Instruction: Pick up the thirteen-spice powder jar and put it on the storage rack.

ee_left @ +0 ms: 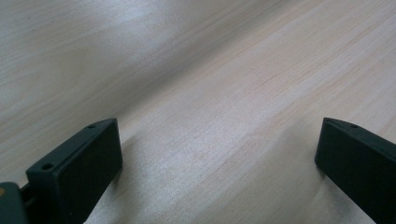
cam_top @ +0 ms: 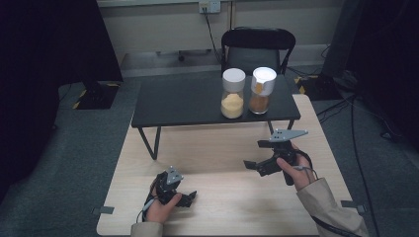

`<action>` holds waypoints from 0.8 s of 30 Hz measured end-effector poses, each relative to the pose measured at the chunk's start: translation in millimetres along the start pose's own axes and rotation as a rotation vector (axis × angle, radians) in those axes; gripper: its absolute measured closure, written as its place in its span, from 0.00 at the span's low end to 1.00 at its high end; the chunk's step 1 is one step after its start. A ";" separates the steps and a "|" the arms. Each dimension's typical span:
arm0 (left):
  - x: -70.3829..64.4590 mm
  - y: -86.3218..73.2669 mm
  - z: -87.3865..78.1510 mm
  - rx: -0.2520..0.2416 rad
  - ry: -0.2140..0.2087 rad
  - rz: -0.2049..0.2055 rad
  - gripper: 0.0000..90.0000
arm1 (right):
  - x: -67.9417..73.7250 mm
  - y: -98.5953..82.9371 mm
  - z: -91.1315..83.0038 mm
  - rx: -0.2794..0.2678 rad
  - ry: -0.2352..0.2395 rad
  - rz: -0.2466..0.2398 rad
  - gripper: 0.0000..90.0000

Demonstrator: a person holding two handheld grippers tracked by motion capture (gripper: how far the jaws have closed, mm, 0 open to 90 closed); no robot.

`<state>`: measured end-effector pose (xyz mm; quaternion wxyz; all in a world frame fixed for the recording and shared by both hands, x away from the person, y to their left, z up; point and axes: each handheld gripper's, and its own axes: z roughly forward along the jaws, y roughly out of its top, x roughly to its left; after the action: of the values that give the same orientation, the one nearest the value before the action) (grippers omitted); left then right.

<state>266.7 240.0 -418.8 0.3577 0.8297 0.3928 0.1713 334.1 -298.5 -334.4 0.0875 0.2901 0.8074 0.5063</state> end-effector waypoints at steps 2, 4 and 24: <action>0.0 0.0 0.0 0.000 0.000 0.000 0.00 | -0.2 -2.7 0.6 -0.003 -0.002 0.002 0.01; 0.0 0.0 0.0 0.000 0.000 -0.001 0.00 | -0.9 -5.8 1.3 -0.006 -0.001 0.008 0.01; -0.1 -0.1 0.1 -0.001 0.000 -0.001 0.00 | -6.1 -28.6 6.6 0.003 0.006 0.012 0.01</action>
<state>266.6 240.0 -419.0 0.3581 0.8294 0.3932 0.1712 331.2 -306.0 -363.3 0.0816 0.2936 0.8067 0.5063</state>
